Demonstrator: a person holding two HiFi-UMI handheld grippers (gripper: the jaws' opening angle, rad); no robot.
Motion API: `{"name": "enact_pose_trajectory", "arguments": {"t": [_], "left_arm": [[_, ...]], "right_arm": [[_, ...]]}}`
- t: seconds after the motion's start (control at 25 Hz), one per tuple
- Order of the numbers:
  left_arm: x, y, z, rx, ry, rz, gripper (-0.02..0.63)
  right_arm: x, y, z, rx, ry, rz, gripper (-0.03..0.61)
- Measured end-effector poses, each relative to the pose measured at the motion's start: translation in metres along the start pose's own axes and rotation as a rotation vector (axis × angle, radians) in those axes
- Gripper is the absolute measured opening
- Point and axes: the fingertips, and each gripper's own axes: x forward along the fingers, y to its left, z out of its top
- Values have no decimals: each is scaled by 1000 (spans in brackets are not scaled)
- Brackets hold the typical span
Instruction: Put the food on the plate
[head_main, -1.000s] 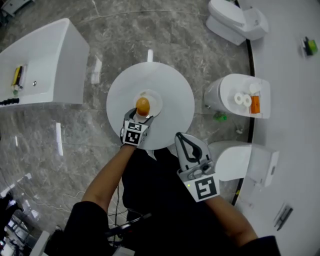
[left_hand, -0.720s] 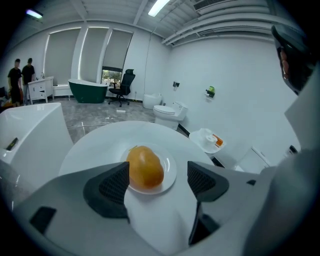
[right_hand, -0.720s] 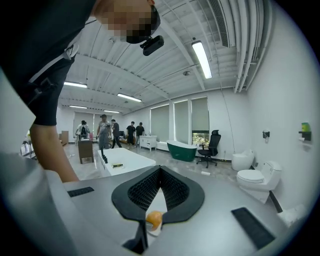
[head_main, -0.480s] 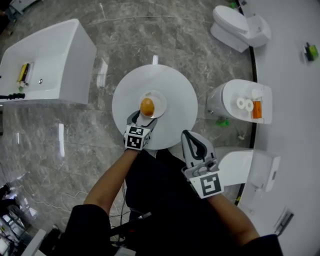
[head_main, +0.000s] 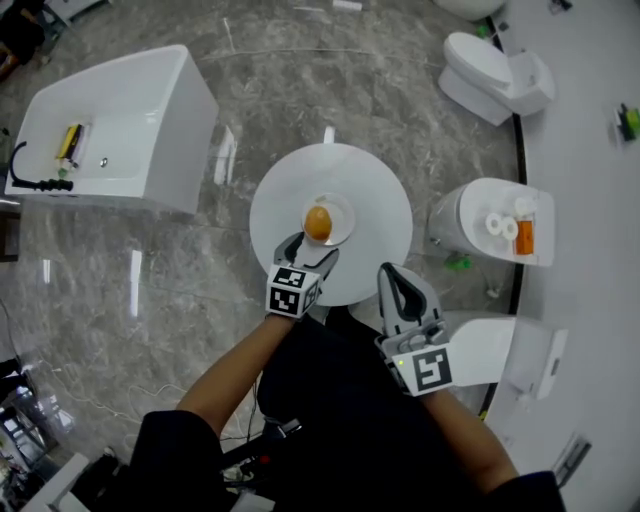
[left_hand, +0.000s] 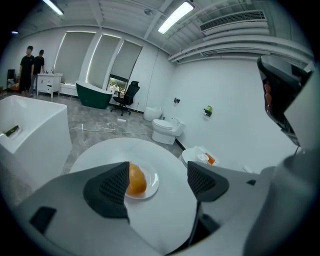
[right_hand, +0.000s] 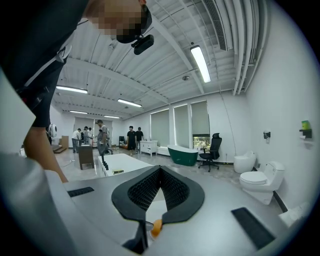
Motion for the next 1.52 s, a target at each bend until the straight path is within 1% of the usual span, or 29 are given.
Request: {"name": "enact_pose_trajectory", "arguments": {"t": [0.24, 0.44, 0.56, 0.72, 0.8, 1.0, 1.16, 1.32, 1.52], "left_arm": [[-31, -4, 28, -14, -53, -16, 350], [-63, 0, 66, -29, -134, -22, 350], [-77, -2, 80, -45, -173, -32, 350], [-94, 3, 89, -57, -201, -35, 350], [-106, 9, 97, -68, -229, -29, 350], [-136, 22, 114, -132, -295, -17, 350], [-155, 23, 131, -148, -352, -12, 350], [-171, 19, 150, -136, -413, 0, 350], [-195, 0, 181, -48, -508, 4, 350]], "right_arm": [[8, 1, 14, 15, -17, -28, 6], [15, 7, 28, 17, -32, -48, 6], [15, 7, 32, 35, -36, -61, 6], [19, 13, 38, 44, -49, -56, 6], [24, 18, 42, 39, -48, -49, 6], [30, 28, 50, 43, -59, -36, 6], [35, 31, 60, 71, -86, -25, 6], [40, 37, 65, 65, -91, -12, 6], [48, 43, 73, 54, -101, -3, 6]]}}
